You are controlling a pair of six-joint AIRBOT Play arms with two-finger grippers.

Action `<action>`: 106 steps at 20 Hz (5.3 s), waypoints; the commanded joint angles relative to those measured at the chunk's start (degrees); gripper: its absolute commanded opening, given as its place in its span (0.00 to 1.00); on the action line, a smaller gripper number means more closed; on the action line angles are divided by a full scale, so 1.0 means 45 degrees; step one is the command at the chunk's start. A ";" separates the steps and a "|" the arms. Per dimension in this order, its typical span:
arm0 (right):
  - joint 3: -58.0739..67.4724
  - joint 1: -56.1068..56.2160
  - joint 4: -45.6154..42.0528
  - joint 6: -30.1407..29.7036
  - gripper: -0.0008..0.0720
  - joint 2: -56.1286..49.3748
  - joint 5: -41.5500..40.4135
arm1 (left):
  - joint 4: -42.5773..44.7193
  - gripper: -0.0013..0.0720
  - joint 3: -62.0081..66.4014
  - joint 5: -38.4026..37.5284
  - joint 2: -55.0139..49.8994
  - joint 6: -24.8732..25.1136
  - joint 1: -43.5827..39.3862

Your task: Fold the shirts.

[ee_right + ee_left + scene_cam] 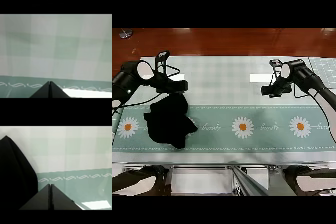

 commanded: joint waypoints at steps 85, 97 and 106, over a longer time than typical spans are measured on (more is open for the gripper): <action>-0.7266 0.0024 0.2637 0.0860 0.88 1.2084 -0.1239 | -0.6887 0.11 -0.2686 0.0583 0.1894 0.4755 -0.3356; -0.6125 -0.8864 0.4075 -0.1962 0.86 0.9058 0.0481 | -0.7689 0.97 -0.3716 -0.2701 0.3599 0.5251 0.3959; -1.0822 -0.5357 0.9238 -0.4129 0.86 0.8694 -0.0962 | -1.0525 0.72 -0.8272 0.2662 0.2098 0.7791 -0.1404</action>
